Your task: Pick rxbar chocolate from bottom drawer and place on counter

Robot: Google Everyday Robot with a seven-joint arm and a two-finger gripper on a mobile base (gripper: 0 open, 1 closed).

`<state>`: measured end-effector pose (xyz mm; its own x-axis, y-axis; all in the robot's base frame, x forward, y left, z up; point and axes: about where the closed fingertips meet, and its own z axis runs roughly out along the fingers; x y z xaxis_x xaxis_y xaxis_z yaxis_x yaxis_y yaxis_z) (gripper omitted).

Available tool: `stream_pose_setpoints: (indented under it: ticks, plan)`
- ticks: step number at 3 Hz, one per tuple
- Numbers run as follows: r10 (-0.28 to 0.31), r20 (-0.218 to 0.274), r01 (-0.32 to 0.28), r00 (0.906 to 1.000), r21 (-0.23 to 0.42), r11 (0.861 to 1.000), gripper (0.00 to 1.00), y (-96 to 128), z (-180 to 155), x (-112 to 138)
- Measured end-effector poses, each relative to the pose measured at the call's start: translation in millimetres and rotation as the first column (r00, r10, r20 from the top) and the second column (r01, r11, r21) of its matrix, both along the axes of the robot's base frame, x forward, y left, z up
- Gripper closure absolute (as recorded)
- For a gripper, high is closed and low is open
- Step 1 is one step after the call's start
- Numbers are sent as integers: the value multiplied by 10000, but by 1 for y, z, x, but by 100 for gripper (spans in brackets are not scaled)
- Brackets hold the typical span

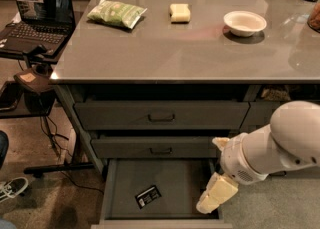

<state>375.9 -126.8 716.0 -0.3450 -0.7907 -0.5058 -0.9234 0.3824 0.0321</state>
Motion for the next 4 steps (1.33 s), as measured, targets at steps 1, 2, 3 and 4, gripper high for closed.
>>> stream_pose_setpoints:
  ticks: [1, 2, 3, 4]
  plan:
    - [27, 103, -26, 9999, -55, 10000, 0, -1, 9, 2]
    - [-392, 534, 387, 9978, 103, 9992, 0, 2, 0, 7]
    - [-1434, 823, 1373, 9862, 759, 9876, 0, 11, -34, 44]
    - [-2744, 723, 2633, 9589, 1340, 9553, 0, 15, -73, 93]
